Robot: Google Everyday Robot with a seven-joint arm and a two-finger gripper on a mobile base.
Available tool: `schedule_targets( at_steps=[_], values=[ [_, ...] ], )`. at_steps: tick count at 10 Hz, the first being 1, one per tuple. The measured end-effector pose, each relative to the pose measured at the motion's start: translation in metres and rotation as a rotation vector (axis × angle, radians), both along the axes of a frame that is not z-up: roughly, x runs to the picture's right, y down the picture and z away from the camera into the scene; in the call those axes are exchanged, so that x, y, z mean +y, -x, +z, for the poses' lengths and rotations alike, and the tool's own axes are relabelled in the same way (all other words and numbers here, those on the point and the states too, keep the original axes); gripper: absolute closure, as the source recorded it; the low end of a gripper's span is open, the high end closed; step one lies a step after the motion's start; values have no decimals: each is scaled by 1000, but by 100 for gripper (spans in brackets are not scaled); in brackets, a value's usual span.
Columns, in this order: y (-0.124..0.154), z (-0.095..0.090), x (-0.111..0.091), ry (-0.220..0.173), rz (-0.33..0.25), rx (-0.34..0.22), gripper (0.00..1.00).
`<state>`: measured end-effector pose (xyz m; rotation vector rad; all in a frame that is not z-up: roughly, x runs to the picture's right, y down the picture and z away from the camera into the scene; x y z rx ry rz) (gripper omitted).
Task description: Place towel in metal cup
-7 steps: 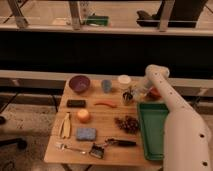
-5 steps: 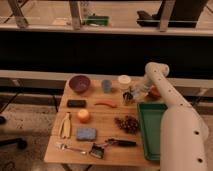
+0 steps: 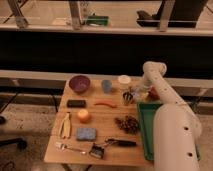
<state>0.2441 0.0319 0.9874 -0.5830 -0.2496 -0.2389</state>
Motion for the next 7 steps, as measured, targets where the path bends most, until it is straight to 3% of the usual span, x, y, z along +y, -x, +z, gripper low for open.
schedule_targets(
  at_steps=[4,7],
  values=[
    [1,1,-24,-36,-11,10,33],
    [-3,14,-17,-19,12,9,33]
  ],
)
